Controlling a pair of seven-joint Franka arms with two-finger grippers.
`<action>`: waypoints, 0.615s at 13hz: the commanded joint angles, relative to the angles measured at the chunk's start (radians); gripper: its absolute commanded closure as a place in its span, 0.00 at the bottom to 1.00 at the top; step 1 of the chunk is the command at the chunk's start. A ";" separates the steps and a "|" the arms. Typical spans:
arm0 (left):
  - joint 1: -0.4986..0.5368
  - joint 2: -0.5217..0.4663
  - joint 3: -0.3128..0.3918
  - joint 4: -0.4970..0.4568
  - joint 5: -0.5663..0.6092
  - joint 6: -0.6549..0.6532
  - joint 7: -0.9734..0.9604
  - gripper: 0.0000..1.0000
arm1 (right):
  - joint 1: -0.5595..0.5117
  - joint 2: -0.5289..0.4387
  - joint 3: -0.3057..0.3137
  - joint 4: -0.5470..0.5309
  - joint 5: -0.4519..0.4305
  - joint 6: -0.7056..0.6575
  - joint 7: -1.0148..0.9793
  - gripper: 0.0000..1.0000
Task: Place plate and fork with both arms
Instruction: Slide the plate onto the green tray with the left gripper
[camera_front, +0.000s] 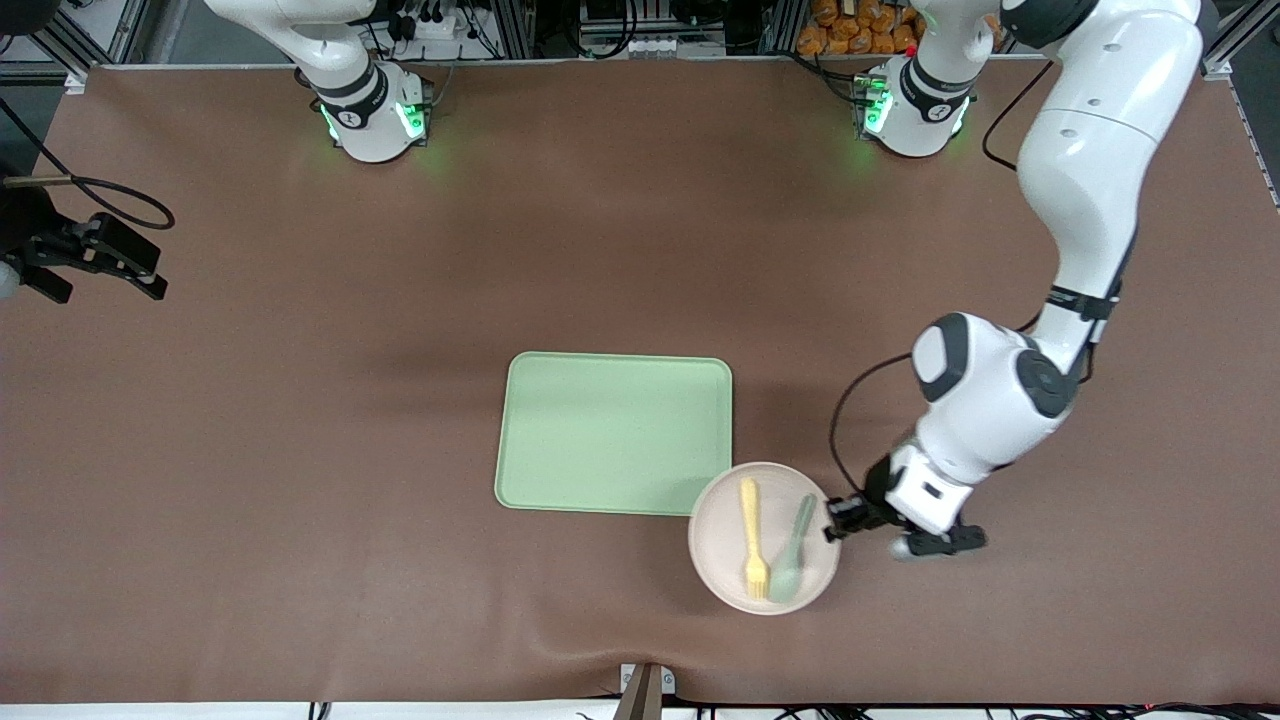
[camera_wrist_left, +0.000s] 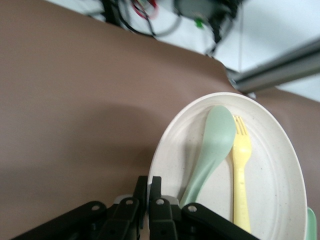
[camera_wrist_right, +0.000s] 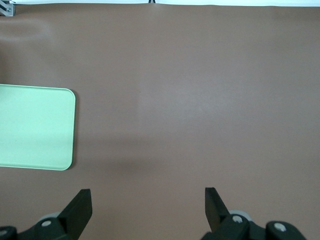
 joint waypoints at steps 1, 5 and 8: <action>-0.076 -0.019 0.045 -0.022 0.042 0.004 -0.081 1.00 | -0.013 0.008 0.006 0.020 0.016 -0.014 -0.008 0.00; -0.215 -0.002 0.115 -0.031 0.053 0.006 -0.193 1.00 | -0.013 0.010 0.006 0.020 0.016 -0.014 -0.008 0.00; -0.258 -0.007 0.140 -0.069 0.062 0.019 -0.287 1.00 | -0.013 0.010 0.006 0.020 0.016 -0.014 -0.008 0.00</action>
